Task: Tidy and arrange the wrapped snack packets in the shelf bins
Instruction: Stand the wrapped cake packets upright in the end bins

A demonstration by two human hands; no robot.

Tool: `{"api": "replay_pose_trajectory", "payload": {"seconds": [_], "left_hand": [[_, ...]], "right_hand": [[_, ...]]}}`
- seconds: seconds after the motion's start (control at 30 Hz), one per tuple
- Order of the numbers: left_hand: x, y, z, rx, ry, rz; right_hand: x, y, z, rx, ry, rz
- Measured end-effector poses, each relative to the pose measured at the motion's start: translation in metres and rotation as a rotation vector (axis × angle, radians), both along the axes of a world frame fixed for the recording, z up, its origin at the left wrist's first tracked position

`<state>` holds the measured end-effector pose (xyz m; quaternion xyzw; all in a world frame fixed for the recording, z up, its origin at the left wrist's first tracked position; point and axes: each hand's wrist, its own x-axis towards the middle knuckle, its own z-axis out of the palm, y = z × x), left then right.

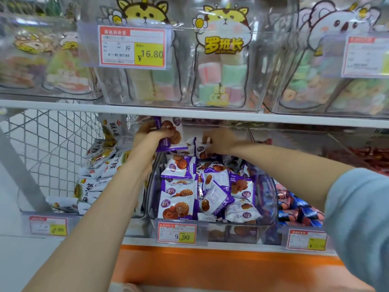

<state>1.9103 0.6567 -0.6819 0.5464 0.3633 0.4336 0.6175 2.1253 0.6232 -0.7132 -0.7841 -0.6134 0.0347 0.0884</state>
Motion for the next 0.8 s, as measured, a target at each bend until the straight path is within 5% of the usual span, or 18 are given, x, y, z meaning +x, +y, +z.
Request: {"api": "replay_pose_trajectory", "payload": {"seconds": [0.3,0.8], "left_hand": [[0.001,-0.007,-0.002,0.128,0.112,-0.032],[0.023,0.007,-0.015,0.510,0.598,-0.091]], "right_hand": [[0.004,-0.001,0.017,-0.304,0.161,0.000],[0.011,-0.010,0.012,0.004,0.002,-0.003]]}}
